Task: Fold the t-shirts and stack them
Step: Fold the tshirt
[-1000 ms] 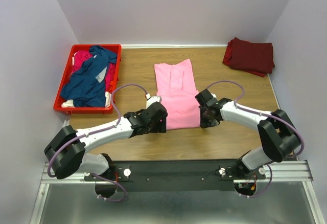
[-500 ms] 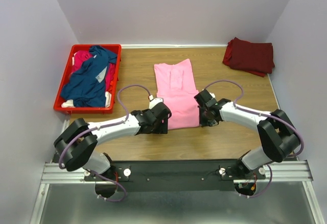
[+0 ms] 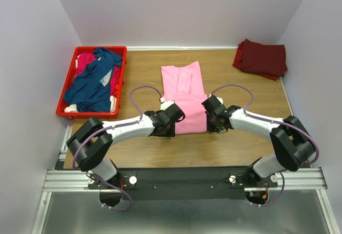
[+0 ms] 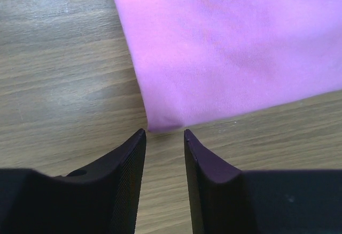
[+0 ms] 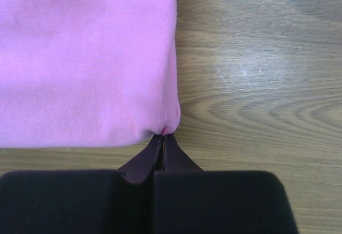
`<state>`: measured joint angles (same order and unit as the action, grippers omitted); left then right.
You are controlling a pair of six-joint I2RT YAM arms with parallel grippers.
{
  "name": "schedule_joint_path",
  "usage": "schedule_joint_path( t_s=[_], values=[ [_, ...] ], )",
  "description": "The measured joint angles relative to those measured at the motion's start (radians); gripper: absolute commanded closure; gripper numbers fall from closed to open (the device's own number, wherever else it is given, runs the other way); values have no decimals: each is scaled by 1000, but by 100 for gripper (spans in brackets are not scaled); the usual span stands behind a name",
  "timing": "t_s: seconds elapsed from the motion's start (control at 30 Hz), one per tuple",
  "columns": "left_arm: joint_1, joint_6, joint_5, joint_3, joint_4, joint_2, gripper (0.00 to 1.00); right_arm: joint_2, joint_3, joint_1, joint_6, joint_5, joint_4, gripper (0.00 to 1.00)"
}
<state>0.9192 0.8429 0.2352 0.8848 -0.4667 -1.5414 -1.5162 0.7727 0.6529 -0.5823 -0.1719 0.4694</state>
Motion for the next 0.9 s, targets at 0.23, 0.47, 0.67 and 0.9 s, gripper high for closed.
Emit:
schedule_joint_path(
  t_s=[0.23,0.47,0.67,0.9],
  values=[
    [6,15,6,3,2,-55,54,1,-2,11,4,1,-18,99],
    [9,32,18,10,-11,-57,48,6,-12,16,8,1,-31,99],
    [11,42,37,20,-66,-37,48,13,-17,19,8,1,-43,99],
    [11,41,47,26,-73,-33,47,14,-18,20,8,1,-45,99]
  ],
)
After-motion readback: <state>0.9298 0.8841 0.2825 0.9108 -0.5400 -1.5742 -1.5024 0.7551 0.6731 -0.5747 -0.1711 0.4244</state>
